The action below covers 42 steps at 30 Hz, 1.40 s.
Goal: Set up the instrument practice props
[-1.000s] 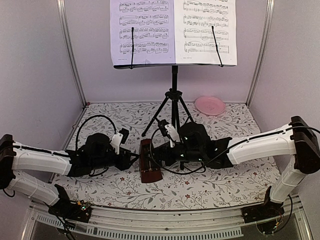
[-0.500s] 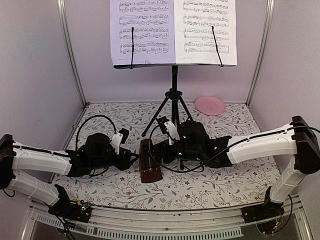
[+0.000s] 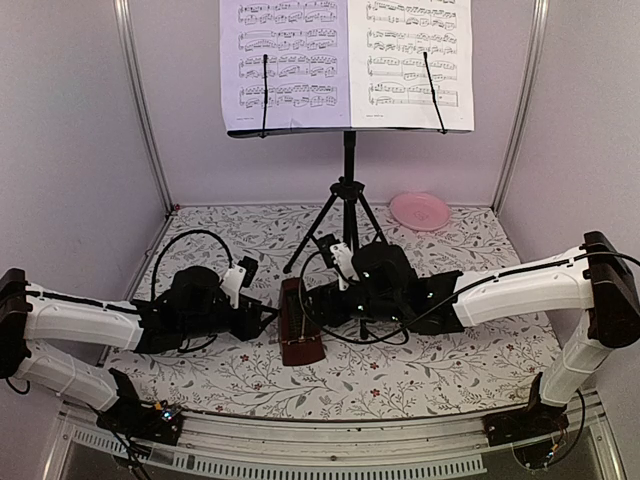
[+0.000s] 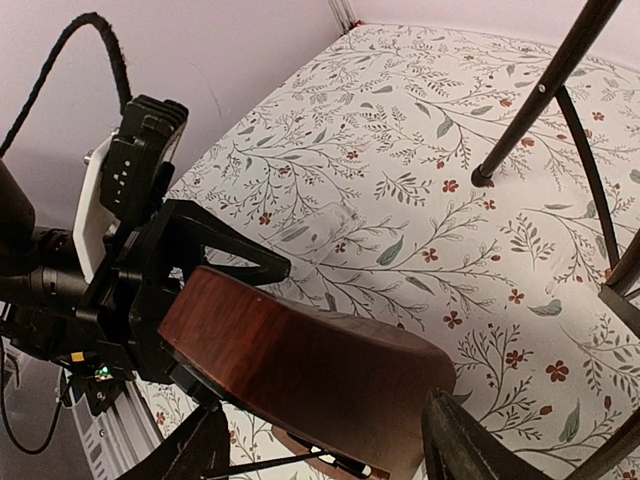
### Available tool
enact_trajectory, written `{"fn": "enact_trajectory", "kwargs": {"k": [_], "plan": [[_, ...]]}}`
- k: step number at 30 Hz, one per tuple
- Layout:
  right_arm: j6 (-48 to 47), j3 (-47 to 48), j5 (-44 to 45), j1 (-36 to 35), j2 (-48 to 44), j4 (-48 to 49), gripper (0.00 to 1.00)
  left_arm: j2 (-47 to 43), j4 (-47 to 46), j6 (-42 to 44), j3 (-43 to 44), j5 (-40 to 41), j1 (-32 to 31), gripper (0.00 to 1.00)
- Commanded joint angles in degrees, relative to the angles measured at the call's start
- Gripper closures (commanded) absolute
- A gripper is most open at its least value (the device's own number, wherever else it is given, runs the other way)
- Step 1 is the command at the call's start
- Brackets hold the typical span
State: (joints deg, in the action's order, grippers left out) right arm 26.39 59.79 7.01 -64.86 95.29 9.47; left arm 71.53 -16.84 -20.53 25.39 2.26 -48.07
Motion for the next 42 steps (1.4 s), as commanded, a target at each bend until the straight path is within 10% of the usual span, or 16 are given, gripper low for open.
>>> {"fn": "enact_trajectory", "kwargs": {"k": [1,42], "plan": [[0.3,1.3,2.1,-0.2,-1.3,-2.4,0.35,0.0,-0.8,1.1,1.7,-0.2,0.5,0.47],[3.8,-16.8,2.5,11.3,-12.6,-4.3,0.46,-10.2,6.6,3.4,1.5,1.2,4.2,0.46]]}}
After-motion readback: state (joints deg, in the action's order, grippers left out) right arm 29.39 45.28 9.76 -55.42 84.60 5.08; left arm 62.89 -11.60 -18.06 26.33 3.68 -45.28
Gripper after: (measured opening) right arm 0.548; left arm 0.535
